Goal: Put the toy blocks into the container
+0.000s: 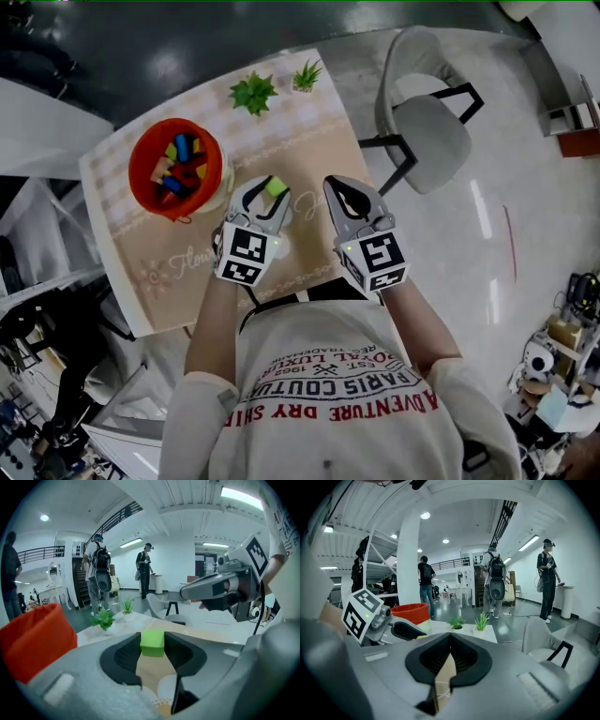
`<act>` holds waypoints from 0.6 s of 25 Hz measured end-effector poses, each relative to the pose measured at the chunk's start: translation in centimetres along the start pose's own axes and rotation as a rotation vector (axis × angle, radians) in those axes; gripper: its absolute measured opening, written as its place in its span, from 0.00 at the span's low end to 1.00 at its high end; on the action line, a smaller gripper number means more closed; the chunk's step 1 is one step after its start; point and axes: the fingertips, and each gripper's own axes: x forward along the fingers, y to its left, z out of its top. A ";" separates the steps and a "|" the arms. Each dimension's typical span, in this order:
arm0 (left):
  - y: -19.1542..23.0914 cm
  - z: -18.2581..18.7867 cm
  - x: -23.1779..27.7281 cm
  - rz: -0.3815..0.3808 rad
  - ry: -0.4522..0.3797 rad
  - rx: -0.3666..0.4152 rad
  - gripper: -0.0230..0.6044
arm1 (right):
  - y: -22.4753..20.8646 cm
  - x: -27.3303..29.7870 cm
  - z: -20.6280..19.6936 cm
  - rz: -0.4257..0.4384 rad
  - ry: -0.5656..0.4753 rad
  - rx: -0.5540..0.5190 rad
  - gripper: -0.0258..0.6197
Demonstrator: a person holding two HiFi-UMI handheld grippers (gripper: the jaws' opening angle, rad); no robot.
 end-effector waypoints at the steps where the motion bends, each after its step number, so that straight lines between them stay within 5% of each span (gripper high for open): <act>1: 0.5 0.8 -0.7 0.017 -0.019 0.002 0.30 | 0.3 0.1 0.6 0.007 -0.011 -0.008 0.04; 15: 8.4 6.6 -11.8 0.296 -0.183 -0.018 0.30 | 6.8 2.9 7.3 0.143 -0.110 -0.115 0.04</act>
